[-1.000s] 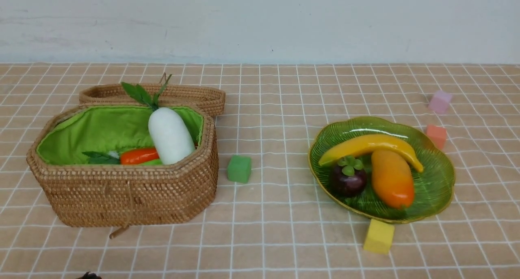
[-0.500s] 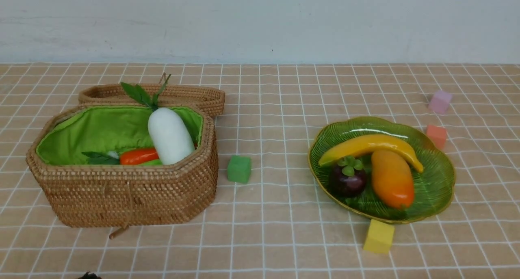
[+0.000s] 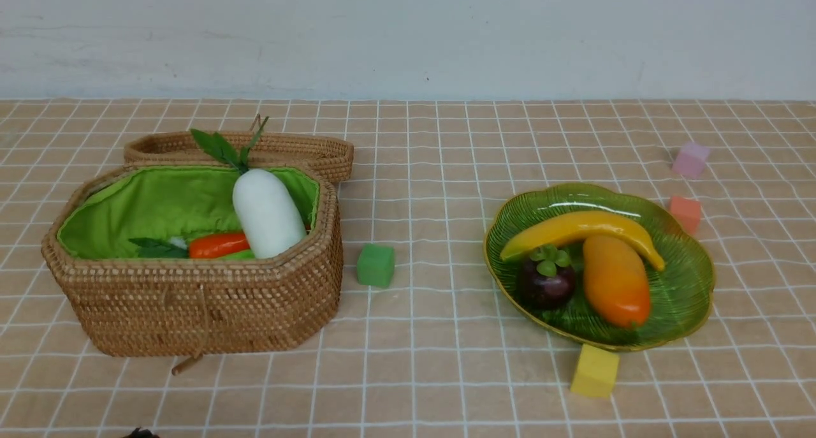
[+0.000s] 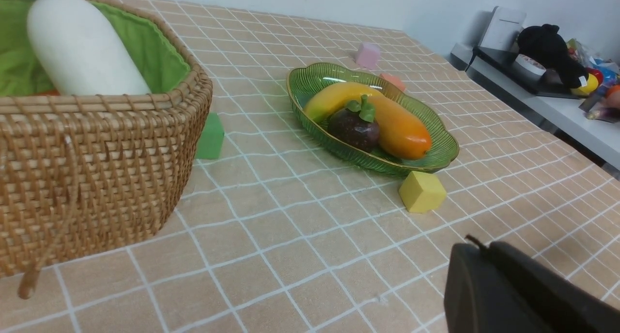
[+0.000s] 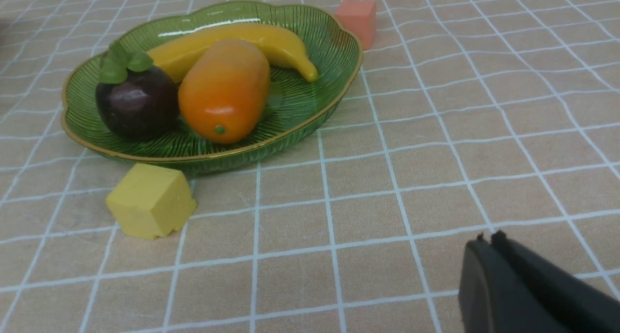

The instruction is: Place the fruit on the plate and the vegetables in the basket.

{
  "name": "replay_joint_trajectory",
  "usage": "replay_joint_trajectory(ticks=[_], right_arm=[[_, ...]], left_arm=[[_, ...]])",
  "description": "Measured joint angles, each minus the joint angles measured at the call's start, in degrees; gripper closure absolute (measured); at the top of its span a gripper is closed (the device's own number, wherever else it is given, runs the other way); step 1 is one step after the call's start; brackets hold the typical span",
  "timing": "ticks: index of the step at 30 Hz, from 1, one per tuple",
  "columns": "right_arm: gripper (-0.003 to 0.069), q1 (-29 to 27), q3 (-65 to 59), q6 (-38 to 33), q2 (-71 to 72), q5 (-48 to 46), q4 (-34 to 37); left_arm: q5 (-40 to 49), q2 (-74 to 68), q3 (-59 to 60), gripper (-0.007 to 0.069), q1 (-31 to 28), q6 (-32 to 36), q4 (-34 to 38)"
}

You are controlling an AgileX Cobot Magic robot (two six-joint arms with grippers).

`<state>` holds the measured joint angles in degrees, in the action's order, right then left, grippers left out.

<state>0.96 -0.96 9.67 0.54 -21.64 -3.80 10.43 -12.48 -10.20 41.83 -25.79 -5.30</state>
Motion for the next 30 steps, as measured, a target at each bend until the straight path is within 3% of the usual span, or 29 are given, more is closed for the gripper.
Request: replay_joint_trajectory(ticks=[5, 8, 9, 11, 12, 17, 23, 30], right_arm=[[0.066, 0.0, 0.0, 0.0, 0.0, 0.0, 0.0], [0.0657, 0.0, 0.0, 0.0, 0.0, 0.0, 0.0], [0.0655, 0.0, 0.0, 0.0, 0.0, 0.0, 0.0], [0.0655, 0.0, 0.0, 0.0, 0.0, 0.0, 0.0], [0.0655, 0.0, 0.0, 0.0, 0.0, 0.0, 0.0], [0.065, 0.0, 0.0, 0.0, 0.0, 0.0, 0.0], [0.0648, 0.0, 0.0, 0.0, 0.0, 0.0, 0.0], [0.0645, 0.0, 0.0, 0.0, 0.0, 0.0, 0.0]], left_arm=[[-0.4, 0.2, 1.2, 0.0606, -2.5, 2.0, 0.1], [-2.4, 1.6, 2.1, 0.0624, -8.4, 4.3, 2.5], [-4.8, 3.9, 3.5, 0.0637, -15.0, 7.2, 5.3], [-5.8, 5.5, 4.5, 0.0637, -18.1, 8.6, 6.5], [-6.6, 8.3, 6.5, 0.0637, -22.4, 11.5, 8.0], [-2.7, 13.0, 11.5, 0.0637, -30.9, 14.5, 10.9], [11.0, 13.0, 12.0, 0.0637, -32.7, 14.2, 12.2], [11.4, 13.0, 12.0, 0.0637, -32.7, 12.2, 13.5]])
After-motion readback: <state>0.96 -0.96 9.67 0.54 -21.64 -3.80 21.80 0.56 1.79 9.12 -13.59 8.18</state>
